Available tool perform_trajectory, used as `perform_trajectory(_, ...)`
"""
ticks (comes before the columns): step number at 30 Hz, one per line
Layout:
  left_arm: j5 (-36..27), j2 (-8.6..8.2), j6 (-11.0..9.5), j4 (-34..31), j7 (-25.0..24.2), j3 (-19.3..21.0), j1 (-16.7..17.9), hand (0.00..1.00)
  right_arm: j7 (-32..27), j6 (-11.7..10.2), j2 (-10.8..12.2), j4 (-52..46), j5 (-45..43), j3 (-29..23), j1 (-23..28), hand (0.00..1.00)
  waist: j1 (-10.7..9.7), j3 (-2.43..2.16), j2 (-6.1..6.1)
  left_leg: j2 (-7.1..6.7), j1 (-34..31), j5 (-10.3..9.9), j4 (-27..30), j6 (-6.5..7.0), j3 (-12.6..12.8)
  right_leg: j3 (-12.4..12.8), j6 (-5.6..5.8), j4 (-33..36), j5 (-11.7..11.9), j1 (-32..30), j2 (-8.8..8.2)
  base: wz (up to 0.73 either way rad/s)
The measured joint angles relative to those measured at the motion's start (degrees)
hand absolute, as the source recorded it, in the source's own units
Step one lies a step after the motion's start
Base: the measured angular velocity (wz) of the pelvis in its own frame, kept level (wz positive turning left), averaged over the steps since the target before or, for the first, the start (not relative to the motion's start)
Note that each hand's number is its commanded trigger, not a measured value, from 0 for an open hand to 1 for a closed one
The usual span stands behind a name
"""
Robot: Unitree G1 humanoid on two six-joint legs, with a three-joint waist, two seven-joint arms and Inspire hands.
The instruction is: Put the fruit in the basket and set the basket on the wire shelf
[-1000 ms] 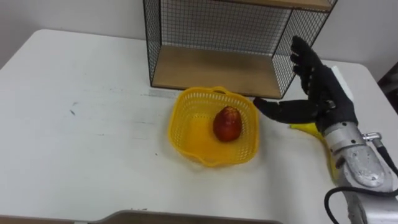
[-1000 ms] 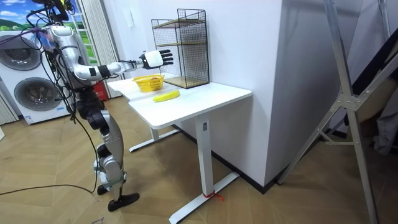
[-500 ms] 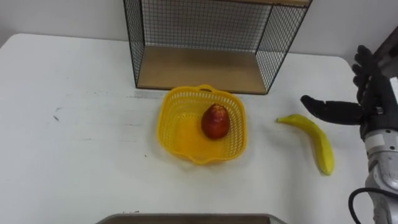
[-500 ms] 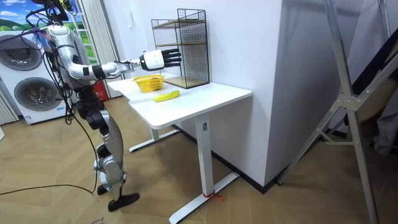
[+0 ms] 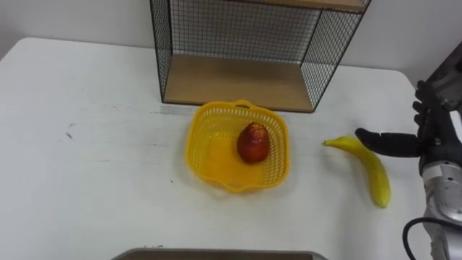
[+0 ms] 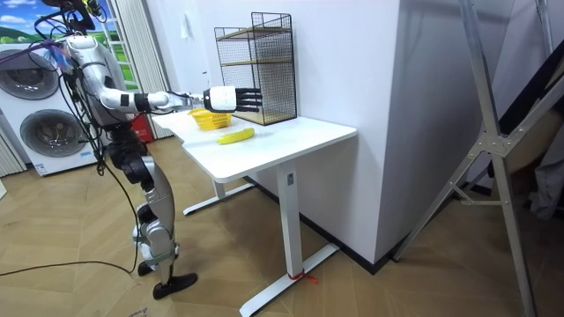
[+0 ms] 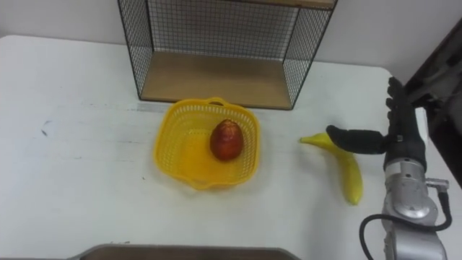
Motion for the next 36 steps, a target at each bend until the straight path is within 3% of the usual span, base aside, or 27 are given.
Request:
perform_trajectory(8,0.13,0.13,0.27,-2.86,-0.08,0.51,-0.55,0.00,0.73,0.69,-1.43,2.11,-1.63,0.12,-0.97,0.00,1.55,-0.01,-0.17,0.03,-0.02,0.00,-0.08,0.00,0.07,0.01,-0.01,0.09,0.00,-0.21,0.08,-0.01)
perform_trajectory(13,0.12,0.19,0.30,-4.38,-0.37,1.60,-0.50,0.00,2.96,1.26,-1.43,7.44,-1.71,1.81,-4.48,0.00,1.50,0.03,-0.11,0.03,-0.27,0.00,-0.05,0.00,0.07,0.00,-0.01,0.06,0.01,-0.33,0.08,0.00)
perform_trajectory(21,0.01,0.22,0.50,-2.97,-1.08,1.61,-0.08,0.00,6.16,1.25,-1.43,17.47,-1.76,2.49,-6.02,0.00,1.47,0.46,0.73,-0.02,-0.45,0.00,0.14,0.00,-0.51,-0.84,-0.01,-0.05,0.01,-0.12,-0.13,0.04)
perform_trajectory(23,0.02,0.22,0.77,-2.97,-1.23,1.64,0.39,0.00,6.62,0.97,-1.45,17.91,-1.78,2.48,-6.22,0.00,1.38,0.36,1.09,-0.02,-0.52,0.00,0.15,0.00,-0.51,-0.86,-0.01,-0.04,0.01,-0.20,-0.14,0.00)
perform_trajectory(26,0.02,0.19,1.09,-2.87,-1.54,1.76,0.61,0.00,7.33,1.19,-1.81,19.50,-2.03,2.44,-6.90,0.00,1.32,-0.18,1.35,-0.05,-0.35,0.00,0.26,0.00,-0.80,-1.23,-0.01,-0.05,0.00,0.14,-0.20,0.05)
perform_trajectory(29,0.02,0.18,1.08,-2.92,-1.54,1.83,0.70,0.00,7.51,1.18,-1.82,20.27,-2.08,2.45,-6.90,0.00,1.37,-0.30,1.13,-0.07,-0.25,0.00,0.39,-0.01,-1.19,-1.33,-0.01,-0.06,0.01,0.39,-0.22,0.04)
perform_trajectory(33,0.02,0.20,1.08,-2.53,-1.54,1.83,0.76,0.00,8.57,0.51,-1.84,22.55,-5.02,2.46,-7.22,0.00,1.36,-0.03,1.44,-0.10,0.61,0.00,0.45,-0.01,-1.42,-1.63,0.00,-0.31,0.00,1.59,-0.23,0.06)
perform_trajectory(36,0.02,0.20,1.09,-2.40,-1.54,1.60,0.71,0.00,8.70,-0.02,-1.84,23.77,-6.28,2.53,-7.28,0.00,1.37,-0.20,1.19,-0.15,0.63,0.00,0.54,-0.01,-1.70,-1.86,0.00,-0.86,0.00,2.06,-0.22,0.06)
